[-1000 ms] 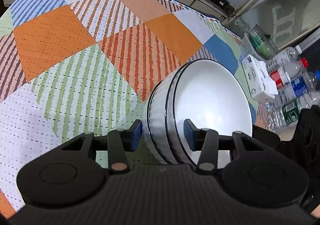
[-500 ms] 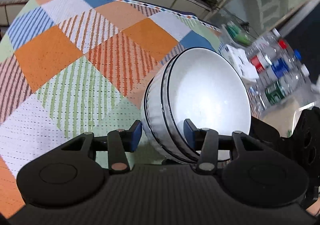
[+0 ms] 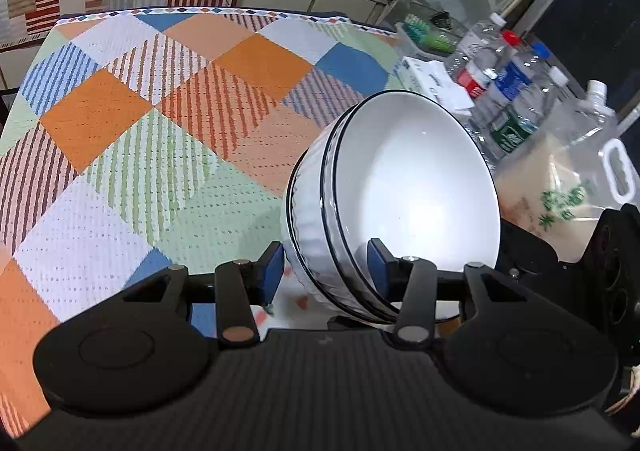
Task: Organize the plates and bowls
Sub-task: 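Lift the bowl stack with the left tool and lower it onto the bunny plate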
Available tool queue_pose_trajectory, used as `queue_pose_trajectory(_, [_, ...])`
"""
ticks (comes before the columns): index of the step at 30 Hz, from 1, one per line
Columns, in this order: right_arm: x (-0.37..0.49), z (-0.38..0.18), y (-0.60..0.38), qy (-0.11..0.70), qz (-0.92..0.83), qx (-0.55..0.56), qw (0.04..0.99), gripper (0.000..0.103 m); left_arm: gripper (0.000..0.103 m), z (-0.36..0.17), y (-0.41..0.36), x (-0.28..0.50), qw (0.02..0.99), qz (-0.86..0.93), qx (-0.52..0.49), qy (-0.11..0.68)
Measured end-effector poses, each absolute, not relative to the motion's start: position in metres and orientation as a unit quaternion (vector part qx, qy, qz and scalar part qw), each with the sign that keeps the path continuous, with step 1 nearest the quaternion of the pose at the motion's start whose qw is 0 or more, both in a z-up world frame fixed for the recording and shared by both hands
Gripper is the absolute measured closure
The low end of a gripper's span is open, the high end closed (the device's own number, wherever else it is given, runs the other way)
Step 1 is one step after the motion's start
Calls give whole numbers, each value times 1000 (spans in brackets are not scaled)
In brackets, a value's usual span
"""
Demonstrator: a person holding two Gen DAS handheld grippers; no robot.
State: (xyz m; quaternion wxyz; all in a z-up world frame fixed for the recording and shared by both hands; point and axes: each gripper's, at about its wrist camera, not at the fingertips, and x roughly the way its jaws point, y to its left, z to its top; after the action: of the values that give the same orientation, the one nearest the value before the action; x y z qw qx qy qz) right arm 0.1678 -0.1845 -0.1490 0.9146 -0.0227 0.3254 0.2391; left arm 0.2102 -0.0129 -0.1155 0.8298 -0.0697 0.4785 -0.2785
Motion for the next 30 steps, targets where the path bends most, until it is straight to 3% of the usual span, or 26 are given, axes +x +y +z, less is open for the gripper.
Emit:
queue_pose_trajectory(13, [97, -114, -176, 307, 257, -67, 914, 6, 60, -79, -1, 133, 823, -298, -55, 481])
queue_pose_trajectory(30, [73, -154, -158, 337, 275, -89, 896, 6, 60, -133, 10, 113, 803, -286, -47, 520])
